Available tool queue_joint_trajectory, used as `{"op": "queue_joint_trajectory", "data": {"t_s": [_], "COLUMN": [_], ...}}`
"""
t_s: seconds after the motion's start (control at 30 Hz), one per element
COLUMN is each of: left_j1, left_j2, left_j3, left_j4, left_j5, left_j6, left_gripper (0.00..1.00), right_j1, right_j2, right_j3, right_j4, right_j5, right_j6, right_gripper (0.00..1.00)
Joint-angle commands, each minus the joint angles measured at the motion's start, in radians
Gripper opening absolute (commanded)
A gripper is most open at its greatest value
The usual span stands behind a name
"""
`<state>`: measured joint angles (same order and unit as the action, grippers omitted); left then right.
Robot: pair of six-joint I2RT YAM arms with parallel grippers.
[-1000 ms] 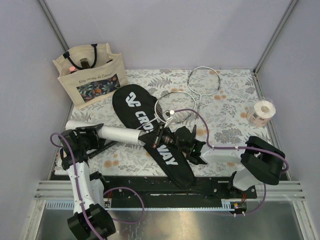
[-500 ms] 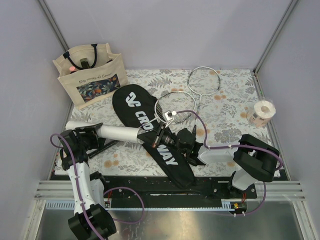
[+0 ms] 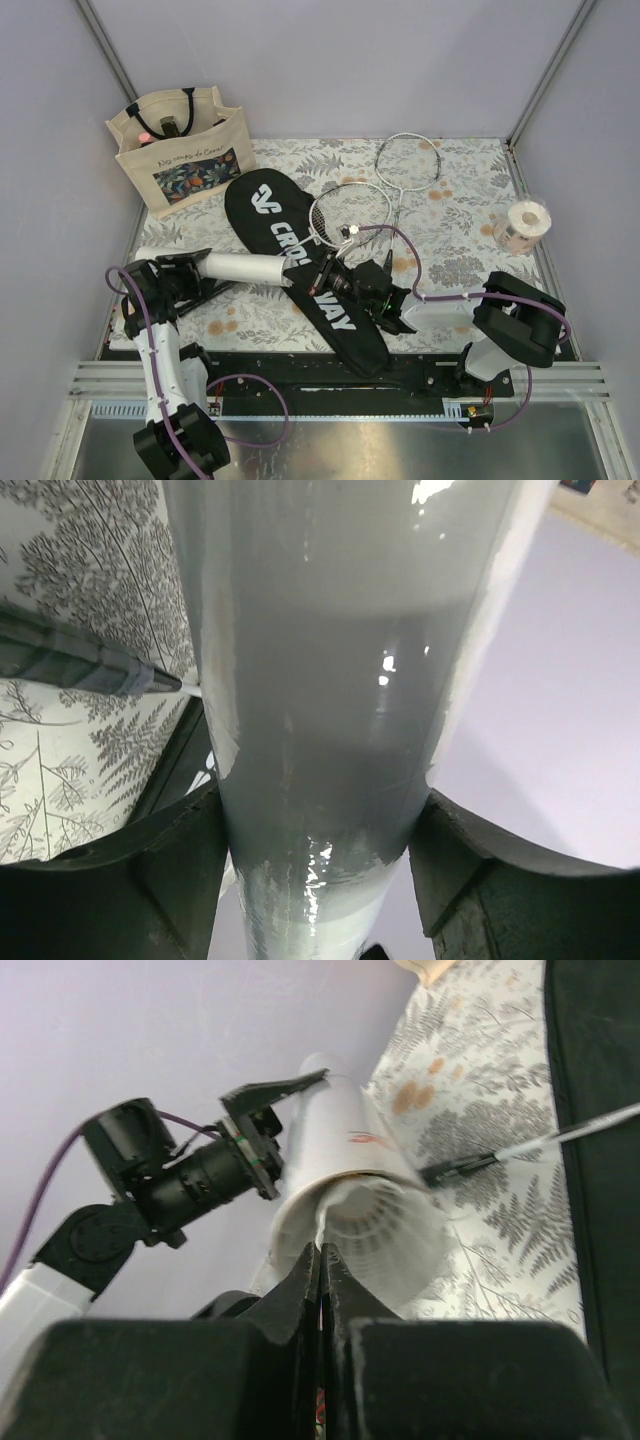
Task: Pack up the badminton gear
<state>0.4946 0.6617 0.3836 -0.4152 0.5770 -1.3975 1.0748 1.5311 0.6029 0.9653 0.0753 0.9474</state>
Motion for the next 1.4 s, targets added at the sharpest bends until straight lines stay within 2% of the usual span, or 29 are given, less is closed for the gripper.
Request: {"op": "queue_joint_trajectory", "data": {"t_s": [0.0, 0.23, 0.4, 0.77, 0.87, 1.0, 1.13, 1.23, 1.37], "left_j1": [-0.014, -0.014, -0.013, -0.014, -0.016, -0.014, -0.014, -0.014, -0.014], "left_j2": [-0.013, -0.019, -0.033, -0.028, -0.022, -0.019, -0.014, -0.008, -0.001], "left_j3": [0.009, 0.024, 0.028, 0.040, 0.040, 0.043, 0.052, 0.063, 0.064], "left_j4": [0.029, 0.027, 0.018, 0.009, 0.009, 0.009, 0.004, -0.004, -0.005], "left_j5": [0.136, 0.132, 0.126, 0.127, 0.126, 0.121, 0.126, 0.123, 0.106], "left_j6": [-0.043, -0.044, -0.043, -0.037, -0.035, -0.034, -0.035, -0.026, -0.018], "left_gripper": [0.51, 0.51, 0.51, 0.51, 0.51, 0.51, 0.51, 0.51, 0.51], "right_j1": [0.011, 0.011, 0.010, 0.010, 0.010, 0.010, 0.008, 0.005, -0.012], "right_j2": [-0.022, -0.017, 0.030, 0.081, 0.064, -0.011, -0.101, -0.187, -0.343], "right_j3": [-0.020, -0.014, 0.034, 0.120, 0.112, 0.097, 0.075, 0.028, -0.015], "right_j4": [-0.070, -0.066, 0.035, 0.007, -0.002, -0.077, -0.253, -0.321, -0.492], "right_j5": [0.063, 0.047, -0.032, -0.098, -0.097, -0.089, -0.085, -0.095, -0.047], "right_j6": [-0.006, -0.018, -0.035, -0.036, -0.032, -0.035, -0.027, -0.024, -0.010], "right_gripper": [0.00, 0.00, 0.00, 0.02, 0.09, 0.30, 0.50, 0.55, 0.56]}}
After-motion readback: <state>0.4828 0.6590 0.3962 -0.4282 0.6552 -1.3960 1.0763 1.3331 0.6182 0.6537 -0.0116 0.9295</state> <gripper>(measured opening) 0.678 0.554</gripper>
